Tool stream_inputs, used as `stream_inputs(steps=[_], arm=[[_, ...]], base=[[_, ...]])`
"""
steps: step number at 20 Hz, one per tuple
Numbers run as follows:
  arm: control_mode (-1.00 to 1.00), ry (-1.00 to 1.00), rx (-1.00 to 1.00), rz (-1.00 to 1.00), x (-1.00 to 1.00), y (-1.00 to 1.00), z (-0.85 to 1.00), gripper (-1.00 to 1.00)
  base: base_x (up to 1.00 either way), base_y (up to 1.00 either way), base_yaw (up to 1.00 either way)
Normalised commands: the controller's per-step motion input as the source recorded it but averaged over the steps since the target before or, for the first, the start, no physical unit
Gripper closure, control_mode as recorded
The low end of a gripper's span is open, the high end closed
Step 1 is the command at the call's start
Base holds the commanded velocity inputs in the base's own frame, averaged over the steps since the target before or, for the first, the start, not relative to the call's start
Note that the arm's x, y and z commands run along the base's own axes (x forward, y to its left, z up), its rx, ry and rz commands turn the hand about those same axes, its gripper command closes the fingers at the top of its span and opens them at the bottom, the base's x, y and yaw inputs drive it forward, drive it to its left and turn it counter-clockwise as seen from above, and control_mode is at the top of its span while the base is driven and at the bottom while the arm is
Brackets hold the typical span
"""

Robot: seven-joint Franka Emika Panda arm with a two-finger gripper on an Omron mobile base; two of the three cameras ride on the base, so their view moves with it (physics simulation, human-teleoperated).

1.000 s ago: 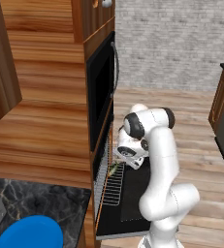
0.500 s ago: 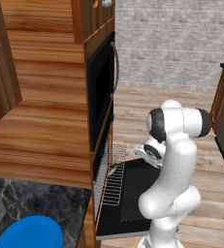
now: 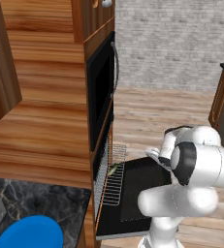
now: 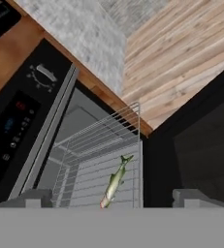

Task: Place the fish on the rack of the oven, and slide the rack back inside. Close the oven door.

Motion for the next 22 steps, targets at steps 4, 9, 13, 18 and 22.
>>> stream_inputs(steps=[4,9,13,18,22], arm=[[-1.0,0.44,0.04,-0.15,-0.48,-0.12,0.78,-1.0],[-1.0,0.63,0.15,-0.31,-0.1,-0.19,0.88,-1.0],[-1.0,0.17,0.23,-0.4,-0.46,-0.24,0.16,-1.0],[-1.0,-0.08,0.34,-0.4,-0.65,-0.41,-0.3,-1.0],[-1.0,-0.09,0.43,-0.29,-0.34,-0.08,-0.51,-1.0]], base=[[0.0,0.0,0.0],[0.0,0.0,0.0],[0.0,0.0,0.0],[0.0,0.0,0.0],[0.0,0.0,0.0]])
